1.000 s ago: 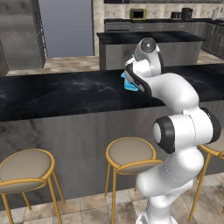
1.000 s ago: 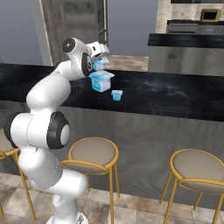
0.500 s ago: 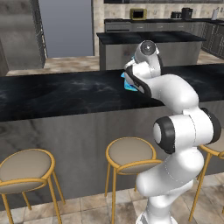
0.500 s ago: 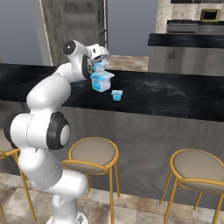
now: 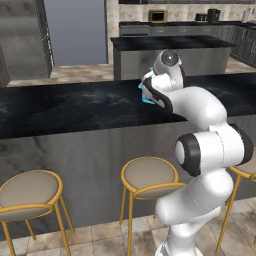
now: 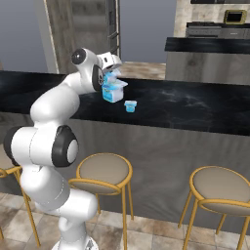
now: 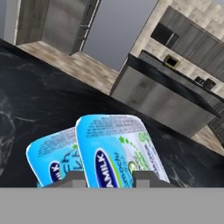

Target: Stack the yogurt containers by placing the smaller containers on top of the larger containers.

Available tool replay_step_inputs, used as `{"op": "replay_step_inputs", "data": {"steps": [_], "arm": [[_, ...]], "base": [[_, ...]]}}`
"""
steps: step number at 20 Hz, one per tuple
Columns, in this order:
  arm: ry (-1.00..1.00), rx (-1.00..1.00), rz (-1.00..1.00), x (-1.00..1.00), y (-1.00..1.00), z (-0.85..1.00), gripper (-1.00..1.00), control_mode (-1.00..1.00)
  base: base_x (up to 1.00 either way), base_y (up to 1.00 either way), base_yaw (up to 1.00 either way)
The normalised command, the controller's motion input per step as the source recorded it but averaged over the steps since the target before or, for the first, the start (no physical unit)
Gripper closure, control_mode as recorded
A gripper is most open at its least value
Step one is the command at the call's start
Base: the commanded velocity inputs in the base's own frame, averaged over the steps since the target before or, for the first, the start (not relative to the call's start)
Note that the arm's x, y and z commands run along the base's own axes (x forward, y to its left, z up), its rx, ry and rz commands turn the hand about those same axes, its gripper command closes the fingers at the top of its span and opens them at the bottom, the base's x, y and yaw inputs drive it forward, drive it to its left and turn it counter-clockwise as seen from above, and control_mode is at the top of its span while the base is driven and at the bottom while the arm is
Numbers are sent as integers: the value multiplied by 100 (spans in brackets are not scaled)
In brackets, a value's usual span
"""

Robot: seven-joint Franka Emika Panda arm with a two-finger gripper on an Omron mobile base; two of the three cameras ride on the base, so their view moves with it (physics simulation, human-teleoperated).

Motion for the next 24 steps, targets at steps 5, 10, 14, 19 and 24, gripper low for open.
{"op": "replay_step_inputs", "data": {"steps": [5,10,14,19,24], "arm": [[0,0,1,3,0,-8,100,-100],[1,0,1,11,0,-10,100,-100],[0,0,0,13,0,-9,100,-100],[0,0,0,8,0,-4,100,-100],[0,0,0,3,0,0,100,-100]], "base": [[0,0,0],[0,0,0],[0,0,0],[0,0,0],[0,0,0]]}}
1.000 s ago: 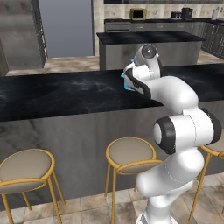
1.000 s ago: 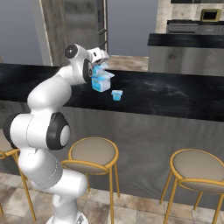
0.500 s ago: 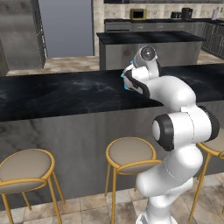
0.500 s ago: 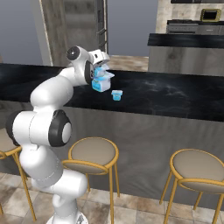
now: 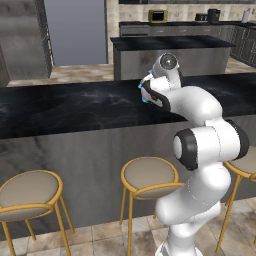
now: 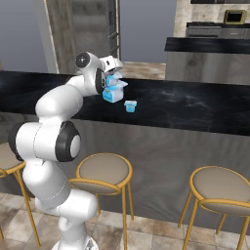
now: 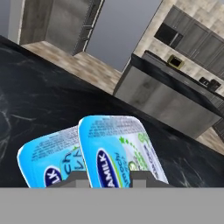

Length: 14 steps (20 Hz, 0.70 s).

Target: Stack the yogurt containers by placing the smaller containers on top of the larger containers.

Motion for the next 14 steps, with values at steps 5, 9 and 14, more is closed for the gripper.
{"op": "replay_step_inputs", "data": {"steps": [5,9,14], "arm": [[0,0,0,1,-1,0,100,-100],[0,0,0,1,-1,-6,100,-100],[0,0,0,5,0,-17,100,-100]], "base": [[0,0,0],[0,0,0],[0,0,0]]}}
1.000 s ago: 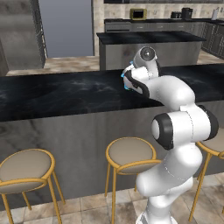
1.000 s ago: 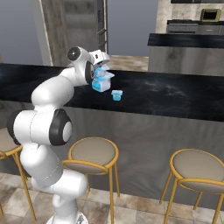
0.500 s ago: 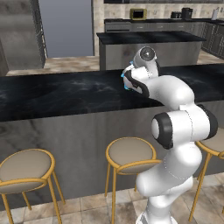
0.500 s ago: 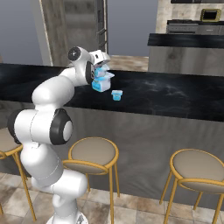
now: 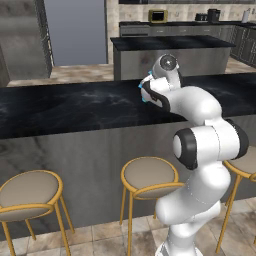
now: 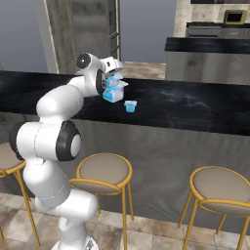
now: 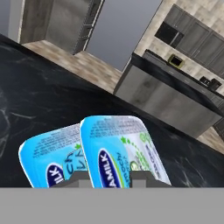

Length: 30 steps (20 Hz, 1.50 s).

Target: Stack the yogurt containers by placing the smaller containers on top of the larger containers.

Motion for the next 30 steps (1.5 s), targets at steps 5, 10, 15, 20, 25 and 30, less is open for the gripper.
{"op": "replay_step_inputs", "data": {"steps": [5,10,15,20,25,30], "arm": [[0,0,0,5,0,-17,100,-100],[0,0,0,3,0,-14,100,-100],[1,0,0,0,0,-10,-100,-100],[1,0,0,0,0,-3,-100,-100],[0,0,0,0,0,0,-100,-100],[0,0,0,-13,0,6,-100,-100]], "base": [[0,0,0],[0,0,0],[0,0,0],[0,0,0],[0,0,0],[0,0,0]]}}
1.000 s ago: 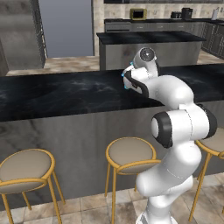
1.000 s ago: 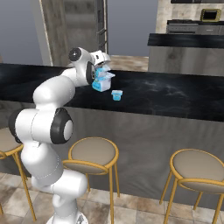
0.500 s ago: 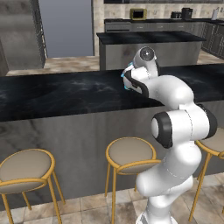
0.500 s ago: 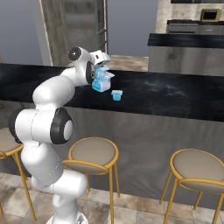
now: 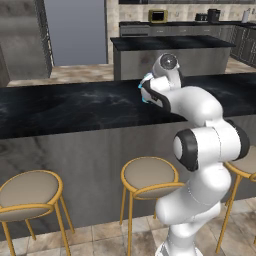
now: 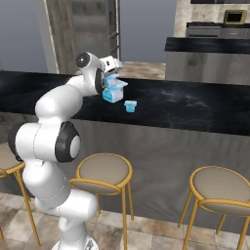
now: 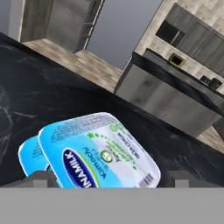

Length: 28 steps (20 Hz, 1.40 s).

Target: Stack the yogurt containers by placing the smaller containers on top of the larger containers.

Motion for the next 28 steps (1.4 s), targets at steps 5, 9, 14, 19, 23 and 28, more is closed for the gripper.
{"op": "replay_step_inputs", "data": {"steps": [5,9,14,19,23,28], "arm": [[-4,0,1,-38,0,44,-100,-100],[-7,1,0,-51,-13,48,-100,-100],[0,5,-1,-61,-39,21,-100,-100],[7,3,-4,-46,-30,-8,-100,-100],[13,7,0,-31,-31,-8,-100,-100],[1,31,-1,-39,-54,7,-100,-100]], "base": [[0,0,0],[0,0,0],[0,0,0],[0,0,0],[0,0,0],[0,0,0]]}}
